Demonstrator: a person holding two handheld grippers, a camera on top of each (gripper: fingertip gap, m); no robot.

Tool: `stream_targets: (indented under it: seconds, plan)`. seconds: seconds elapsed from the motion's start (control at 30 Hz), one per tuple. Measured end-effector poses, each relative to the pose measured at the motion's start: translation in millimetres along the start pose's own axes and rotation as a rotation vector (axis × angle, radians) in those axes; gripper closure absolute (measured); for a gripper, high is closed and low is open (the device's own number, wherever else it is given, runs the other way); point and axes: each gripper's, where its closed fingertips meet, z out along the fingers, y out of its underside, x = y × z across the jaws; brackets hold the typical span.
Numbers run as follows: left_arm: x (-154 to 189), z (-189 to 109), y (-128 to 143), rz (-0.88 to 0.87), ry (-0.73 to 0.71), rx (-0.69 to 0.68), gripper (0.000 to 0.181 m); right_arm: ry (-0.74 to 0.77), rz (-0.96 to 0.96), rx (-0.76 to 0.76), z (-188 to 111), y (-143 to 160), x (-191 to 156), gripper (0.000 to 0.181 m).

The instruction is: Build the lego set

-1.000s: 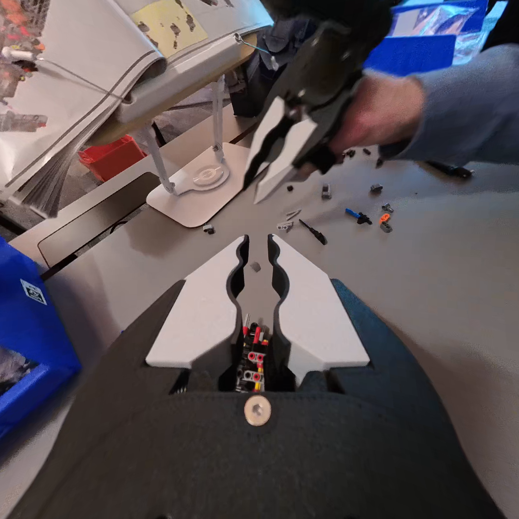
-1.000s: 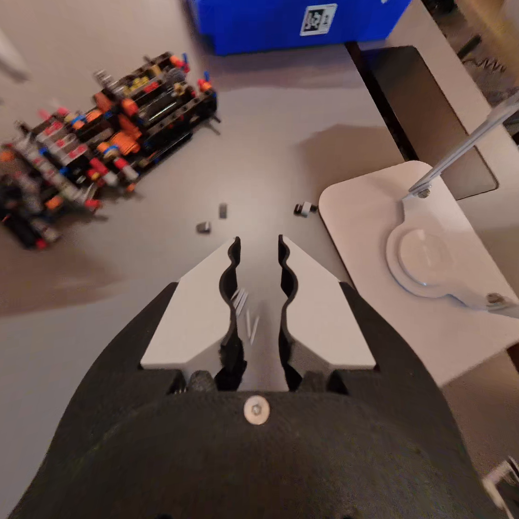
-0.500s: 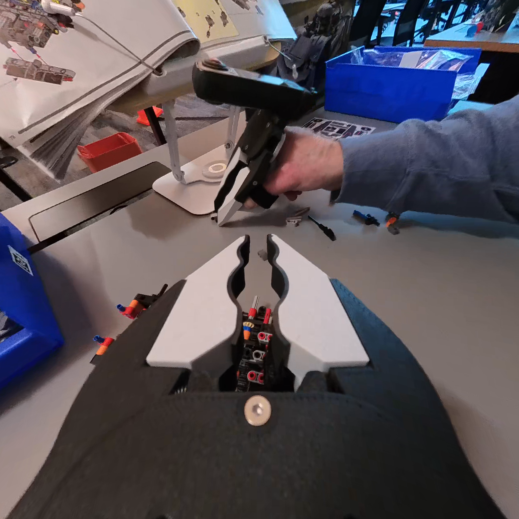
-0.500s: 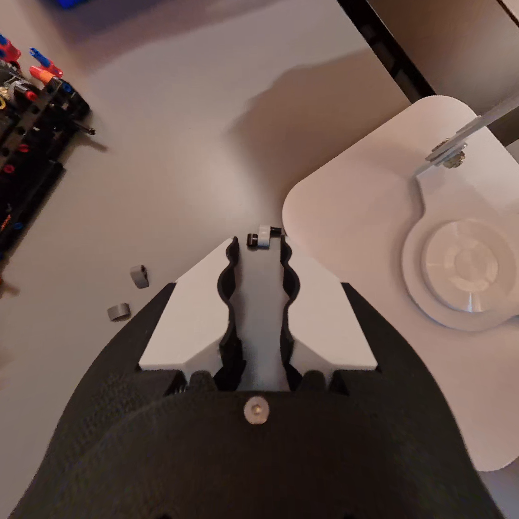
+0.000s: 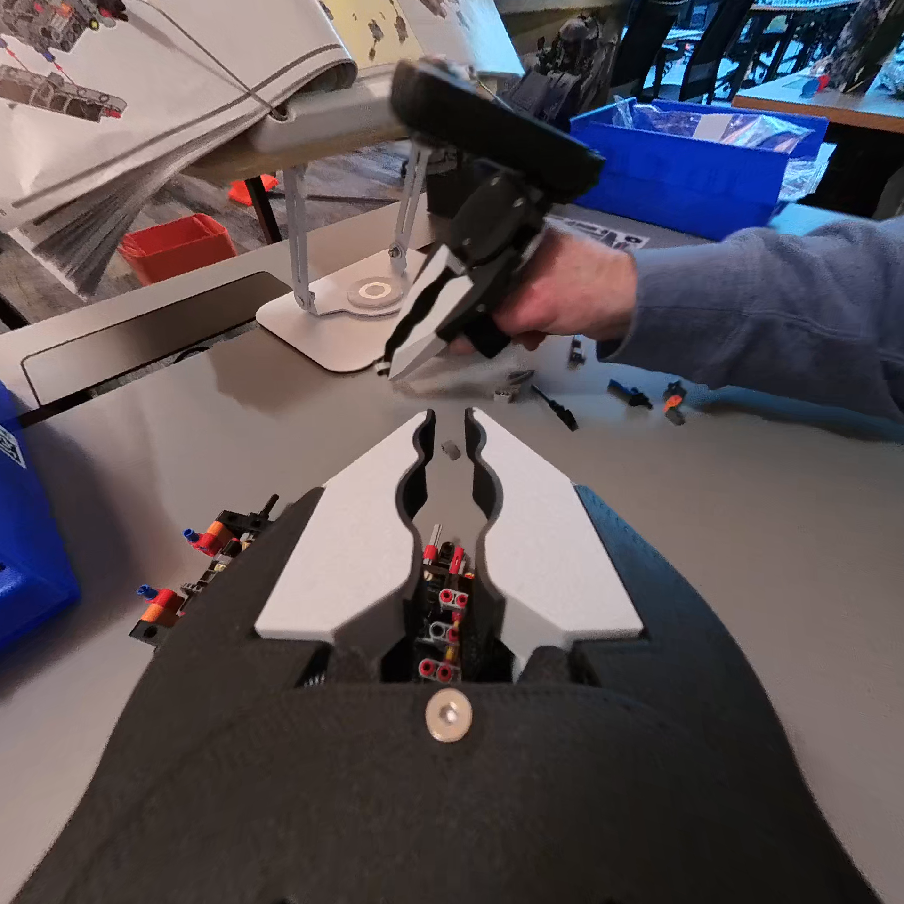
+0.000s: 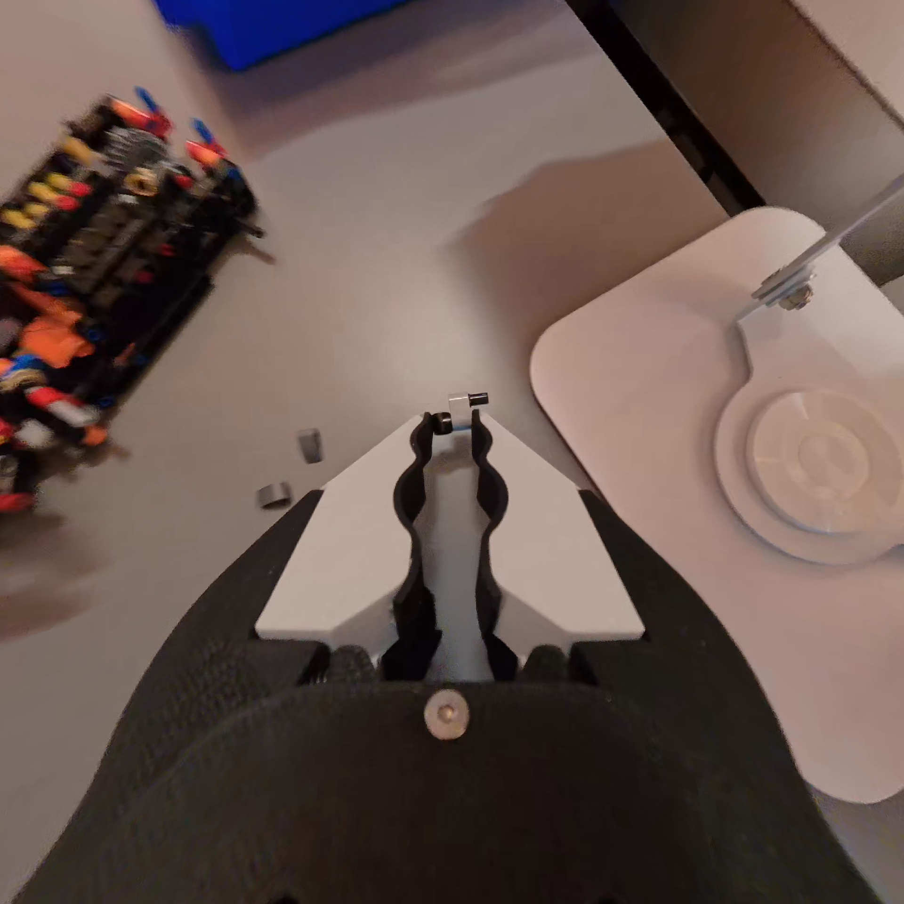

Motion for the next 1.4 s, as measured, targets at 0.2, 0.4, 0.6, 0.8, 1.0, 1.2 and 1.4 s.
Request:
stream_targets:
  seconds: [0.2,0.4,0.6,0.8,1.0,1.2,1.4]
  plan:
    - [15.0,16.6,-22.3,-0.208,0.119,0.051,0.161,0.044,-0.256,0.23,-91.7,-27.9,-54.0,0.169]
    - [56.4,33.6,-71.0,-0.541,0.474,0.177,0.162,0.219,-0.563,0.357,-173.3,-33.4,-93.6,0.169]
    - [101.7,42.8,-94.7,-0.6,0.671,0.189,0.162,0.351,-0.738,0.344,-202.2,-22.9,-107.7,0.168]
    - [119.9,42.0,-108.3,-0.559,0.702,0.218,0.174,0.407,-0.802,0.353,-219.0,-21.0,-116.4,0.168]
    - [131.5,40.3,-117.4,-0.555,0.75,0.24,0.176,0.436,-0.801,0.368,-234.5,-20.5,-119.6,0.168]
    - [147.8,20.9,-139.0,-0.615,0.994,0.322,0.176,0.368,-0.77,0.468,-261.8,-27.2,-132.5,0.147]
    - [171.6,1.9,-147.9,-0.629,1.29,0.319,0.176,0.191,-0.779,0.577,-284.3,-31.5,-149.6,0.136]
